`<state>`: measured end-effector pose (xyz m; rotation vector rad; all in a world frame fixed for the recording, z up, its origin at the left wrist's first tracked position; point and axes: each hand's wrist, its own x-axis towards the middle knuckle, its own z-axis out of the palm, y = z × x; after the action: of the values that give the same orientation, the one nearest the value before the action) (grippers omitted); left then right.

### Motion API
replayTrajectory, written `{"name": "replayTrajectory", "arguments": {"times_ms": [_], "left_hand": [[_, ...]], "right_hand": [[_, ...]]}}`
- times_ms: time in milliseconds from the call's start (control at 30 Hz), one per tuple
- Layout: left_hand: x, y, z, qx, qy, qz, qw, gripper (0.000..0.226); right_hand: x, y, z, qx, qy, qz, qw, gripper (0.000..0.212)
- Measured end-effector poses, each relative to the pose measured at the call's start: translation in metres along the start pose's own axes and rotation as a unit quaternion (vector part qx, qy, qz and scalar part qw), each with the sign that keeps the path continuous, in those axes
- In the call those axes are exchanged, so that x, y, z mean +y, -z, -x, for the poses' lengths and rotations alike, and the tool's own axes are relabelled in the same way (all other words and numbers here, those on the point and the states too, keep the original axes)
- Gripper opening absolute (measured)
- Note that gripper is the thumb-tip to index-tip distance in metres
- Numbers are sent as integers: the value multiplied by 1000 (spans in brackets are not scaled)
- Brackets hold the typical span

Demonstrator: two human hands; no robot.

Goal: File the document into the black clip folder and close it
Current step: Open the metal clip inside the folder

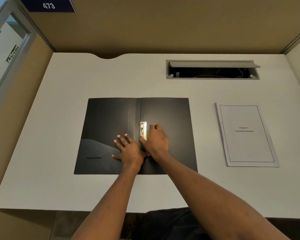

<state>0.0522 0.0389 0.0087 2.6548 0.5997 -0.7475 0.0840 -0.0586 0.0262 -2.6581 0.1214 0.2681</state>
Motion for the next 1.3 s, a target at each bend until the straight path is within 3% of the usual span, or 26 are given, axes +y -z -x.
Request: {"name": "replayTrajectory", "arguments": {"times_ms": [100, 200, 400, 667, 900, 1300], "left_hand": [[1, 1, 1, 0, -1, -6, 1000, 128], [1, 2, 3, -6, 3, -13, 1000, 131], [1, 1, 1, -9, 10, -10, 1000, 142], [2, 1, 1, -3, 7, -29, 1000, 141], [2, 0, -1, -5, 7, -36, 999, 141], [-1, -2, 5, 11, -3, -12, 1000, 136]], "right_hand": [[-4, 3, 2, 6, 32, -99, 995, 37], [-9, 5, -7, -36, 56, -172, 983, 25], [-21, 10, -33, -34, 10, -272, 962, 22], [-16, 15, -91, -21, -7, -186, 982, 21], [-11, 9, -112, -67, -12, -145, 987, 17], [-1, 8, -108, -101, 10, -129, 987, 46]]}}
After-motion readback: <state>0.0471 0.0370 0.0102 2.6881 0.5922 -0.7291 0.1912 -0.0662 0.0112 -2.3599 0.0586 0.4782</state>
